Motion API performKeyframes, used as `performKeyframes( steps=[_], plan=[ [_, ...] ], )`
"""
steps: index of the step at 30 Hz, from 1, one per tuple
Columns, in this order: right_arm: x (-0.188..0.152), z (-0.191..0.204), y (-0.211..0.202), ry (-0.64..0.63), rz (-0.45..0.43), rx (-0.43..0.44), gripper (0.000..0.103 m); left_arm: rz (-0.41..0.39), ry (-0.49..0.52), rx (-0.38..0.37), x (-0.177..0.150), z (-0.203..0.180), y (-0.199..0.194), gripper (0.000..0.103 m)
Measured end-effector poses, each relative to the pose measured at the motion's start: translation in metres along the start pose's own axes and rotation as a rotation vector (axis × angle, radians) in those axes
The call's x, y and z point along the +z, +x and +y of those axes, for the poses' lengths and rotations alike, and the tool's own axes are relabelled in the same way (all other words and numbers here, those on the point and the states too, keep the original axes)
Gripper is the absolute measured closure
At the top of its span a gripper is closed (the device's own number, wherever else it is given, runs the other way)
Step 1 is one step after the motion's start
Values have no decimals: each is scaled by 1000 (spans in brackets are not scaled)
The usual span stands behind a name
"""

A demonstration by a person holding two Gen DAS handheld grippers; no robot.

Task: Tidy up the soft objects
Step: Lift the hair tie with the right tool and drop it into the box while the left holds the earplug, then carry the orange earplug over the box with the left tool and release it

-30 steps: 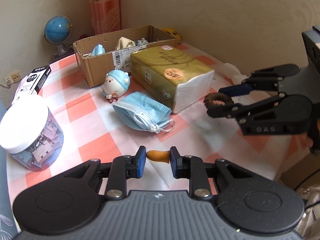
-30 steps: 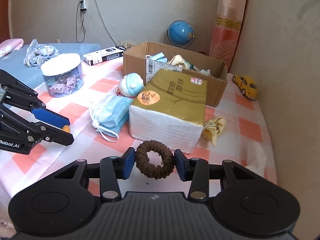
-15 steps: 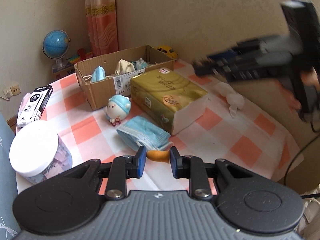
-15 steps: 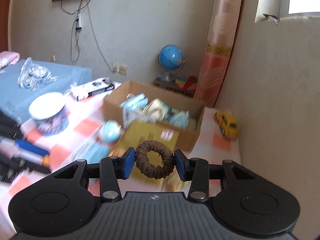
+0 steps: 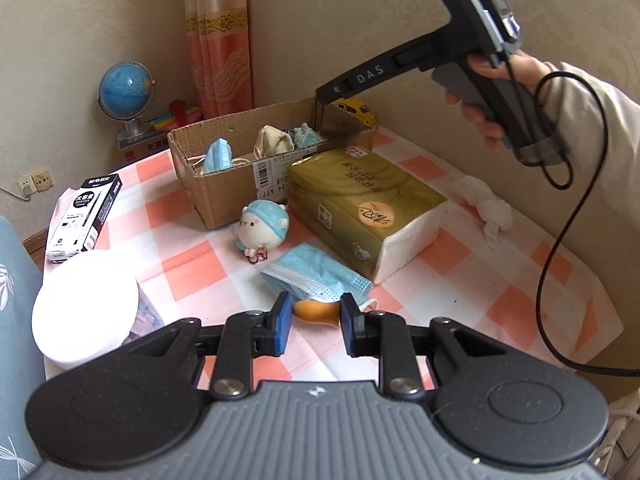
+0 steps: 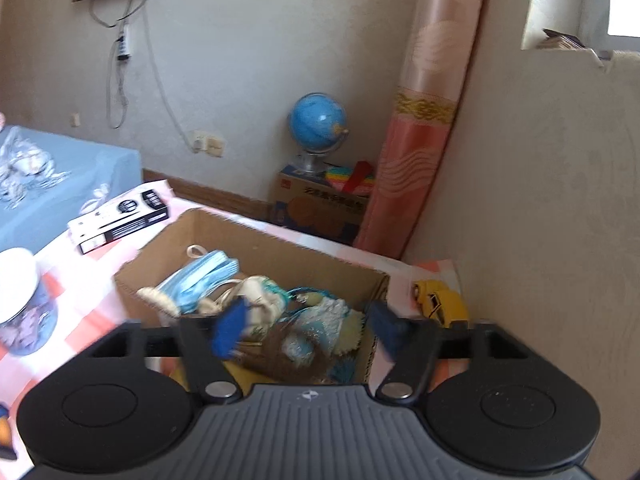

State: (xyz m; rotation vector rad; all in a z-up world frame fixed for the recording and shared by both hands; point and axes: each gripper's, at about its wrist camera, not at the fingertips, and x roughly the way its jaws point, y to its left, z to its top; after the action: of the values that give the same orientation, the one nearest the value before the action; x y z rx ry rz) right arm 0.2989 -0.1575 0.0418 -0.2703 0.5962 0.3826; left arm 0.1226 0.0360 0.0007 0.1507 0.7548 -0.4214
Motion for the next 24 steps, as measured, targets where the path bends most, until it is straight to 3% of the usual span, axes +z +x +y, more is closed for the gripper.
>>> performKeyframes(
  steps=[1, 2, 11, 16, 24],
  plan=[
    [-1, -2, 0, 22, -7, 2, 2, 0, 0, 3, 0, 1, 0, 79],
    [-3, -4, -1, 46, -18, 15, 0, 0, 0, 5, 0, 2, 0, 79],
    [-31, -1, -30, 148, 40, 50, 0, -9, -11, 7, 11, 4, 0, 79],
    [-65, 8, -56, 200, 91, 45, 0, -14, -25, 8, 25, 7, 3, 79],
    [-120, 27, -98, 215, 99, 16, 0, -18, -6, 34, 64, 9, 17, 79]
  ],
)
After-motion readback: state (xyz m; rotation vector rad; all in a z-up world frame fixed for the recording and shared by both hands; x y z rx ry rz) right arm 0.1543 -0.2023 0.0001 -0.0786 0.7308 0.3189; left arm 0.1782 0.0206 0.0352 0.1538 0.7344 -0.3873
